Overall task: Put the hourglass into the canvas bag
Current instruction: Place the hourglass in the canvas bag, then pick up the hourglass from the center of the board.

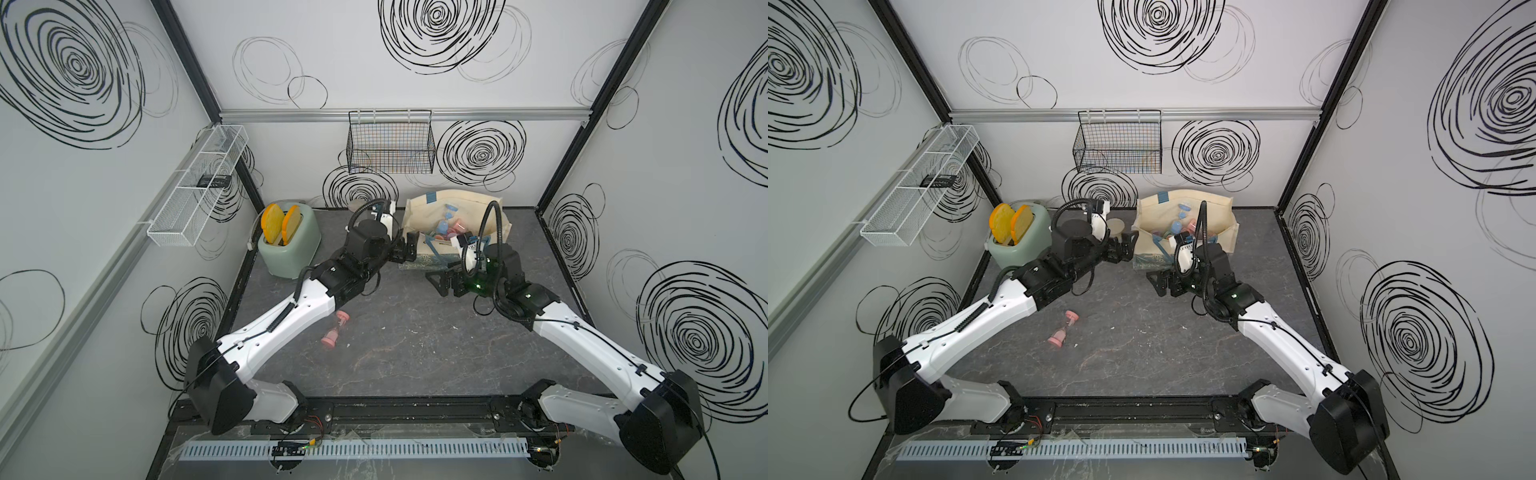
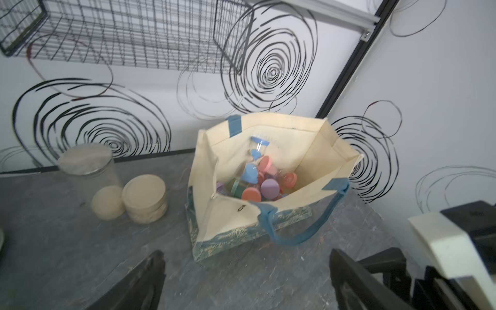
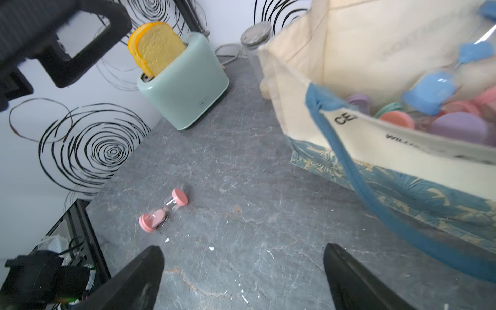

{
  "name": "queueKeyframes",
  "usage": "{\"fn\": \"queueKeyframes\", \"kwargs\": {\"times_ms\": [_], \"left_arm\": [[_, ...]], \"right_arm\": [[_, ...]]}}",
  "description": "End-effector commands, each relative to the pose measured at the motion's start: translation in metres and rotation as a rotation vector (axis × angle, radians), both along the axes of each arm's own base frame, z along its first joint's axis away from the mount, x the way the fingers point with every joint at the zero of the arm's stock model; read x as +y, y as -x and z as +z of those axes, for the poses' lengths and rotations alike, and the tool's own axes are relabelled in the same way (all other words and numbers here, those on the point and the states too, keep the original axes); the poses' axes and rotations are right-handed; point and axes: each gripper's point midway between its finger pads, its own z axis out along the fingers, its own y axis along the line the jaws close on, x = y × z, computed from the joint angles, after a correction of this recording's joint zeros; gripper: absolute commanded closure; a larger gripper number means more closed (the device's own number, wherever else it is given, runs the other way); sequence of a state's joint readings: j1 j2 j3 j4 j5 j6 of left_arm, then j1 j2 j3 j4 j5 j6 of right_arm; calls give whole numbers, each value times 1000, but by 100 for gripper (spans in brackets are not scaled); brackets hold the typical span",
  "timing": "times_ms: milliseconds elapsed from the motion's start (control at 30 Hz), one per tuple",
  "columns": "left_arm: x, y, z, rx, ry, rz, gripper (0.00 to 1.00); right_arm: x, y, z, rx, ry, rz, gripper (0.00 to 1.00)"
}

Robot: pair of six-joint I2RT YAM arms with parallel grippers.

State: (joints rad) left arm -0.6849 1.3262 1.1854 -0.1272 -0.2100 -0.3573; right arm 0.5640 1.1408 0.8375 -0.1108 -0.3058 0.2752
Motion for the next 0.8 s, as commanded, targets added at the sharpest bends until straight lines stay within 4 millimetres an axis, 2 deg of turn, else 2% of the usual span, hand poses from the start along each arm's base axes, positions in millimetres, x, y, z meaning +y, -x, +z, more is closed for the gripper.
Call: {"fn": "queueKeyframes", "kwargs": {"times_ms": [0,200,367,600,767], "left_arm": [[37,21,-23,65,-23,97,1],[98,55,-106,256,-127,239,2],[133,72,-172,433,-167,314,2],[156,84,-227,557,-220,372,0],[151,87,-247,612,-228,356,2]], "right_arm": [[10,14,-6,-24,-17,62,3],[27,40,-40,17,-29,142,3],[41,54,-62,50,-12,183,3],[54,65,-91,134,26,194,3],[58,68,-101,161,39,193,3]]}}
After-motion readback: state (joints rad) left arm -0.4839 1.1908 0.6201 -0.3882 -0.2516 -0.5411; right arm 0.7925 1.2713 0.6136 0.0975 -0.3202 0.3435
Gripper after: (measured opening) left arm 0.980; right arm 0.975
